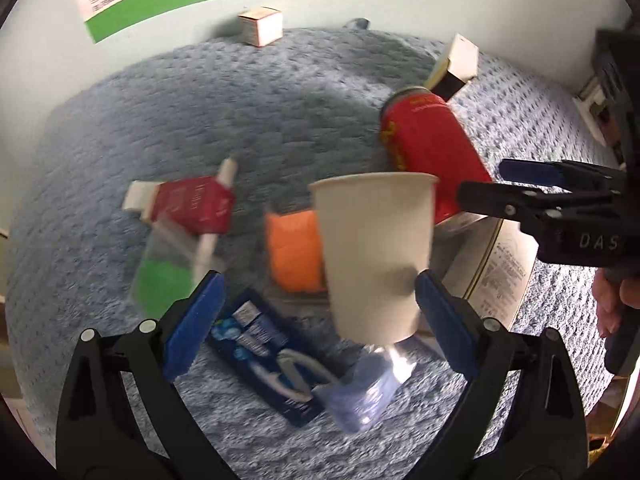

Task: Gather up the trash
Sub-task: 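Grasp the white paper cup with the left gripper while the right gripper grasps the red can, then carry cup and can over the teal wastebasket and open both grippers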

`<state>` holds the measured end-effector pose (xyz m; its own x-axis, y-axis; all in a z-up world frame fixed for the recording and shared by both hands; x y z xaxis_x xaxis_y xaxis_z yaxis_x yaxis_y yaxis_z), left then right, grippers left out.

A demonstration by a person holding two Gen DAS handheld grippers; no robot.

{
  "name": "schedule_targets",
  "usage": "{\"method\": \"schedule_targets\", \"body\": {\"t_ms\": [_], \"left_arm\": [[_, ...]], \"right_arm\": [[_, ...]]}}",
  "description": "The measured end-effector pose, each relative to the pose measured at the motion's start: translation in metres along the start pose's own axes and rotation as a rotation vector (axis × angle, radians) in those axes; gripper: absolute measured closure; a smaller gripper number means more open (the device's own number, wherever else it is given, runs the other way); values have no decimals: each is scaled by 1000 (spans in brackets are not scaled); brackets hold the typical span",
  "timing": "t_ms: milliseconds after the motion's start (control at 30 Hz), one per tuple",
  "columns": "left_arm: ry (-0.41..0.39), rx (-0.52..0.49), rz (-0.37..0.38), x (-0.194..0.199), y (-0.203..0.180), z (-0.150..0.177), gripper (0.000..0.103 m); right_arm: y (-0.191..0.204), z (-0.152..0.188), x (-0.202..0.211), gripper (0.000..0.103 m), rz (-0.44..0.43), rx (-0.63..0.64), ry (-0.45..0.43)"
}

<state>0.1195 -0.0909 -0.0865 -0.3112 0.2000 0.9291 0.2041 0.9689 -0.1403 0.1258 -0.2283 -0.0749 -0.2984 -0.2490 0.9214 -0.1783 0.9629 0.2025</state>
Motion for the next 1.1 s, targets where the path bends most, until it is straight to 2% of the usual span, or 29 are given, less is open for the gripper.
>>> {"method": "schedule_targets", "body": {"t_ms": [67, 200, 300, 333, 433, 633, 900, 1100], "left_arm": [[16, -13, 18, -7, -7, -1, 14], [73, -36, 55, -23, -20, -2, 43], [67, -47, 44, -26, -24, -3, 43], [66, -48, 42, -26, -25, -4, 43], [68, -29, 59, -23, -21, -6, 45], [45, -10, 62, -8, -8, -8, 45], [-49, 3, 31, 50, 17, -2, 45], [-137, 93, -18, 105, 55, 22, 45]], "right_arm": [[1, -2, -6, 24, -18, -7, 8], [5, -11, -21, 24, -38, -7, 48], [7, -15, -36, 24, -6, 14, 97], [6, -16, -37, 34, -16, 6, 90], [2, -19, -34, 35, -27, -19, 66], [2, -24, -7, 36, -19, 10, 26], [19, -30, 44, 37, -30, 79, -52], [69, -33, 79, 37, -115, 210, -116]]}}
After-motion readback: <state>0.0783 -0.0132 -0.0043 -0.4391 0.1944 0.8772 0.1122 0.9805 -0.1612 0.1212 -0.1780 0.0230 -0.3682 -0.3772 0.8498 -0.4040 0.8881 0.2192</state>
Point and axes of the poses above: each gripper's, at about its wrist camera, not at the fingertips, and x roughly against the way its jaws point, y to its left, z to its underside, the point moved 3 cm from there along -x, roughly the way its jaws point, and after that the axes turned 14 degrees about x, right-handed, at the moved point
